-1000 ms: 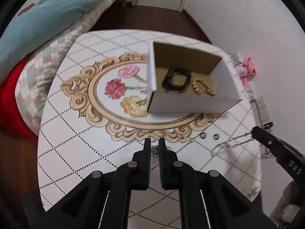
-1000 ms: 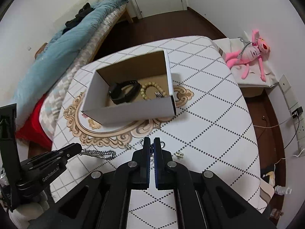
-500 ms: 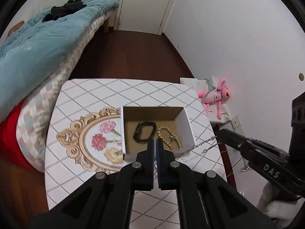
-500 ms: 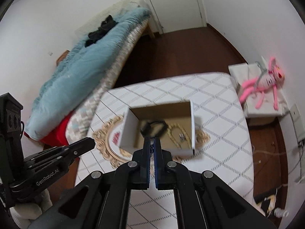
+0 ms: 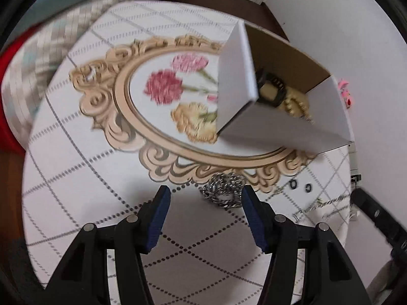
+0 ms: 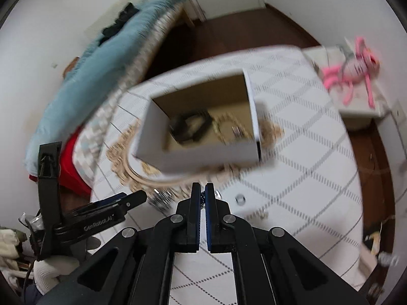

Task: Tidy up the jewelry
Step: 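Carry both silver chains into the white box and open both grippers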

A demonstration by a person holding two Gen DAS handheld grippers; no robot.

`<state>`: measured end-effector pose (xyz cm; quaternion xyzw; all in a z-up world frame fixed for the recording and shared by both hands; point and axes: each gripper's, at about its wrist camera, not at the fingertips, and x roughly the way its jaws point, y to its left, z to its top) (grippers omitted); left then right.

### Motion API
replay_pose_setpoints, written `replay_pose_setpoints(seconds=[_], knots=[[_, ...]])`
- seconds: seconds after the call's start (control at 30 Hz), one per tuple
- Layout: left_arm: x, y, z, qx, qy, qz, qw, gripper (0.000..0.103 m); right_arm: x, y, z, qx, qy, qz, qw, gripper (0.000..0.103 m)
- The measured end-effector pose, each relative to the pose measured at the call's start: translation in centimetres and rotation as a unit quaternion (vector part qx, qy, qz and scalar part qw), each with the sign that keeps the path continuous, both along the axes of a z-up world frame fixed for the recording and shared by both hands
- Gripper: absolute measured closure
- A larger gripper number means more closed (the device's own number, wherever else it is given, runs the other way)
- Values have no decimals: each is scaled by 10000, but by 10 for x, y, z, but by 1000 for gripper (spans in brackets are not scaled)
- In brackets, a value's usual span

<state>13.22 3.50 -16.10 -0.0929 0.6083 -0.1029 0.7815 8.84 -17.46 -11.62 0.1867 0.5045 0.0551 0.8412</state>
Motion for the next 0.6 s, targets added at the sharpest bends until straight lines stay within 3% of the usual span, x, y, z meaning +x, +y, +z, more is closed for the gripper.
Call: replay_pose_setpoints(seconds=[0.13,0.2,0.27,0.33,0.47,0.6], knots=[[-5,-15,-1,332,-231,-174,9990,50,-7,-4,-33,40,324,-146,9994,100],[-5,-24,-3,430,-329,-312,9980,80,-10,-6,-42,25,413,-200,9989,100],[-8,-35,-1,363,-404,-489,9973,94,-10,-9,-48,35,482,-252,9985,100],[-9,-44,1,497,-487,-581,9959,95,-11,-11,-50,-3,506,-282,9983,100],[-16,-44,17,318,-675,-572,9956,96,-12,-15,-42,18,424,-297,9987,100],[-25,-38,57,-1,-961,-569,9937,96,-13,-18,-14,120,179,-237,9995,100]])
